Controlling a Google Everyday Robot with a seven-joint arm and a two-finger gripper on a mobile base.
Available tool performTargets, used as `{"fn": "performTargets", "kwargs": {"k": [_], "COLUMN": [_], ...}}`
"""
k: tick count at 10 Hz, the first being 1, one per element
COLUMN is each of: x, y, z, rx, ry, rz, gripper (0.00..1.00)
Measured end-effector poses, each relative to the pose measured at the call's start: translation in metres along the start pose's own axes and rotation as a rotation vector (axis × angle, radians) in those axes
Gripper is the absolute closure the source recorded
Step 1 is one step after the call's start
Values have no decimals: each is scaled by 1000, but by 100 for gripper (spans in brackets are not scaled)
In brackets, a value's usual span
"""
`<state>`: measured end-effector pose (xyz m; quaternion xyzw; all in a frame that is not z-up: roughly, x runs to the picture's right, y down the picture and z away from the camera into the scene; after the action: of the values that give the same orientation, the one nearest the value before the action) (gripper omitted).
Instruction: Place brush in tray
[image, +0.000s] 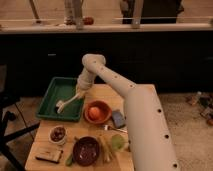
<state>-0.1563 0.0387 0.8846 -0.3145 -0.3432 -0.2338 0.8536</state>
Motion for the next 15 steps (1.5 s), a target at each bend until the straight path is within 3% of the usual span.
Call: {"fn": "performTargets", "kwargs": {"k": [2,4,9,15], "x": [1,1,5,0], "y": [-5,-11,-21,-34], "z": [-1,-2,-2,20], "rx": [-1,4,59,45], "ry": [13,24,58,-6], "rz": [-6,-12,17,1], "gripper": [100,100,100,100]}}
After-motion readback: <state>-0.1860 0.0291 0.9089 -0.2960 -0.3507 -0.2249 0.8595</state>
